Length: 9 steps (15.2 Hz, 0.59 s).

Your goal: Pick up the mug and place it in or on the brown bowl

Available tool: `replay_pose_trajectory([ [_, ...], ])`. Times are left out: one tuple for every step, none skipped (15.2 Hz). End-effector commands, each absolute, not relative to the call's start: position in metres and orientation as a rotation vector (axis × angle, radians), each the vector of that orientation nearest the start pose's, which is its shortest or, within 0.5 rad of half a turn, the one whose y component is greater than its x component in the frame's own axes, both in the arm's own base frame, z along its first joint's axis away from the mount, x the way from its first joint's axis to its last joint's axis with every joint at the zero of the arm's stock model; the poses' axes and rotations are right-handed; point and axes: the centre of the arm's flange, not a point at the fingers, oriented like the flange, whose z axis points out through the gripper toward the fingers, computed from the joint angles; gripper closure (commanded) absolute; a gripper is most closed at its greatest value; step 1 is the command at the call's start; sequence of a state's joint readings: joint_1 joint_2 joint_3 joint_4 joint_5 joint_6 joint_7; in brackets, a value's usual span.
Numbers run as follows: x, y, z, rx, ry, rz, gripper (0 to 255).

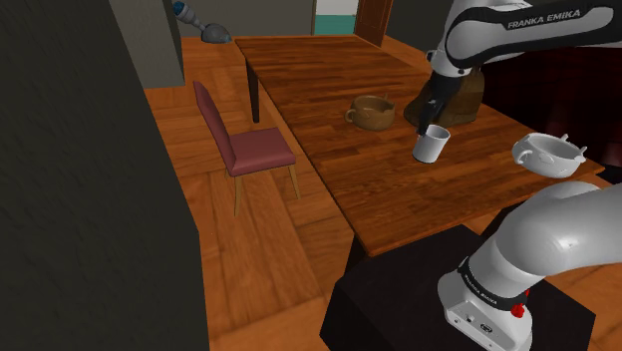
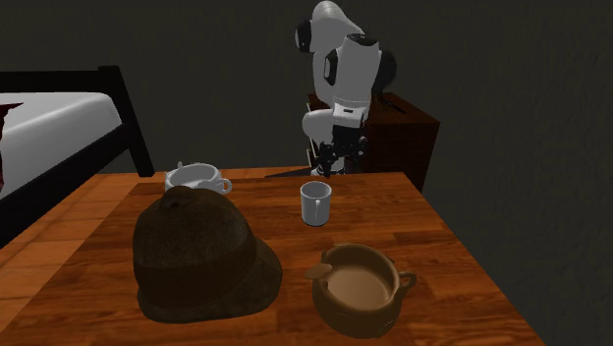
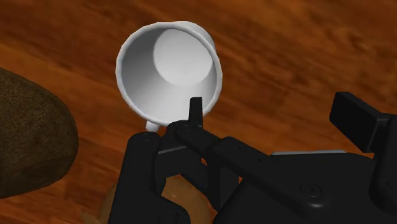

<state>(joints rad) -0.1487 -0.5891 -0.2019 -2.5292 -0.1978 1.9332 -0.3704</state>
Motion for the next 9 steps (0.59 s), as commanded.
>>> replay_pose_trajectory([
  [0.344,-0.162,0.450,-3.203,-0.193,0.096,0],
  [0.344,-0.171,0.442,-3.205,-0.189,0.114,0],
  [0.344,-0.174,0.439,-3.206,-0.187,0.120,0],
  [0.344,-0.175,0.434,-3.206,-0.187,0.120,0],
  [0.343,-0.175,0.428,-3.206,-0.187,0.120,0],
  [0.343,-0.175,0.423,-3.206,-0.187,0.120,0],
  [0.343,-0.176,0.418,-3.206,-0.187,0.120,0],
  [0.342,-0.176,0.413,-3.206,-0.187,0.120,0],
  [0.342,-0.177,0.407,-3.206,-0.187,0.120,0],
])
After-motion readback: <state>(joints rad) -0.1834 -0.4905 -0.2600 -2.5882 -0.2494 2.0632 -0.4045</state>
